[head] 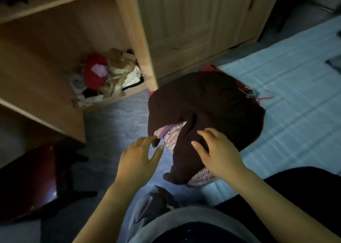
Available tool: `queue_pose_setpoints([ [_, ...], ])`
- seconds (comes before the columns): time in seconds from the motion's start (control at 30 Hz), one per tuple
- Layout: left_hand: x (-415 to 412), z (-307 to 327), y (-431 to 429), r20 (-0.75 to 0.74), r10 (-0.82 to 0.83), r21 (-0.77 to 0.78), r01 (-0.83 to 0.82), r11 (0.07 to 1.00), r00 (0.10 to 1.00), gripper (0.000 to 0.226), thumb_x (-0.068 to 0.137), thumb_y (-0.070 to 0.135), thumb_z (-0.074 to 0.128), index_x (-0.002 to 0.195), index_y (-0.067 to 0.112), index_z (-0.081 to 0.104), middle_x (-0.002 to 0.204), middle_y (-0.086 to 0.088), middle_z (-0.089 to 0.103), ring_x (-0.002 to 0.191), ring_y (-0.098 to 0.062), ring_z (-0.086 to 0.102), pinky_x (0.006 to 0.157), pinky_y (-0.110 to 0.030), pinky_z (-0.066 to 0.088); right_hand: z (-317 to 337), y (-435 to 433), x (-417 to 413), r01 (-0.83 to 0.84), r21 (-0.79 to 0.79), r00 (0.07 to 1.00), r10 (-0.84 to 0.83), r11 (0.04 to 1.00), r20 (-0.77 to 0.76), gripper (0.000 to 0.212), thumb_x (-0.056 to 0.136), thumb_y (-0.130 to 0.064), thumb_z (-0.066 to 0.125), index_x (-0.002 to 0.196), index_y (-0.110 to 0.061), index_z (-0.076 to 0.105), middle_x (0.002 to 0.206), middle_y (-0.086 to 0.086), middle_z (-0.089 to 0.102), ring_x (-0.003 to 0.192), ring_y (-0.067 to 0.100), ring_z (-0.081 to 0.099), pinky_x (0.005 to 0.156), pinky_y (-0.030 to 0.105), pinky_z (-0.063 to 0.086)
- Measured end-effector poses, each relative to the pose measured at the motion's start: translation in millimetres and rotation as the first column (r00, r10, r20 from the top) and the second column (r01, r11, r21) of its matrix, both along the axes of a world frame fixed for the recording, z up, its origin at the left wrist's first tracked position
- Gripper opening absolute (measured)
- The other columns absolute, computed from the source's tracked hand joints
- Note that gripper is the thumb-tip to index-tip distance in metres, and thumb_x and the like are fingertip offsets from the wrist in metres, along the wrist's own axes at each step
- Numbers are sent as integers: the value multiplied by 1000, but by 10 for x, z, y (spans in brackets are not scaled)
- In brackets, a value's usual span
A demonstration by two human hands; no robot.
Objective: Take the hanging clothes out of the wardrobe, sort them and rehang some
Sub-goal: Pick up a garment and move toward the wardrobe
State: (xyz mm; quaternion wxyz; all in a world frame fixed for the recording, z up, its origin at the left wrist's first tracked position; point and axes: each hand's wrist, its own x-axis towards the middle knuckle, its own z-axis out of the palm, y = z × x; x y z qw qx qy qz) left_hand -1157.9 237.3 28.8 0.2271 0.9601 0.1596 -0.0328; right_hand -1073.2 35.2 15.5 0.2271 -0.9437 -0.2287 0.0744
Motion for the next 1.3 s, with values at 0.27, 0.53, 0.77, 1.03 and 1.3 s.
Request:
queue_pose_setpoints([
  [0.27, 2387, -307, -107, -40, -505, -16, 504, 863, 862, 69, 80, 64, 22, 126, 23, 54, 124, 0, 59, 111, -21, 57, 90, -33, 44, -514, -313, 1191, 436, -63, 887, -441, 898, -138, 53, 94, -49, 40, 132, -14, 49, 133, 8, 50, 117, 25, 50, 94, 36, 45],
  [0.53, 4875, -888, -550, -163, -866, -74, 870, 488, 472, 44, 93, 47, 42, 129, 23, 50, 128, 1, 55, 116, -17, 52, 96, -37, 43, -1138, -605, 2526, 745, -174, 564, -747, 644, -351, 50, 93, -44, 46, 134, -15, 46, 134, 4, 48, 119, 22, 48, 96, 35, 43],
  [0.77, 6155, -2102, -1302, -233, -952, -38, 976, 213, 199, 41, 92, 41, 48, 126, 19, 53, 128, -3, 52, 117, -25, 48, 92, -42, 45, -2057, -989, 3354, 823, -290, 351, -839, 488, -415, 53, 92, -42, 50, 136, -14, 42, 142, 9, 39, 127, 26, 39, 104, 39, 36],
  [1.03, 6349, -3089, -1930, -367, -923, 78, 993, 93, 116, 37, 95, 42, 40, 123, 21, 52, 120, -5, 57, 111, -27, 53, 98, -41, 30, -2495, -988, 3280, 867, -280, 310, -886, 412, -344, 56, 92, -38, 52, 141, -15, 37, 151, 6, 25, 139, 24, 21, 110, 38, 29],
  [1.3, 6155, -2398, -1658, 41, -984, -102, 980, 169, 174, 20, 91, 36, 53, 90, 18, 62, 82, 2, 50, 81, -22, 56, 66, -34, 43, -2075, -879, 2672, 955, -13, 284, -925, 296, -252, 55, 89, -35, 58, 139, -20, 41, 147, 2, 33, 135, 18, 33, 109, 35, 33],
])
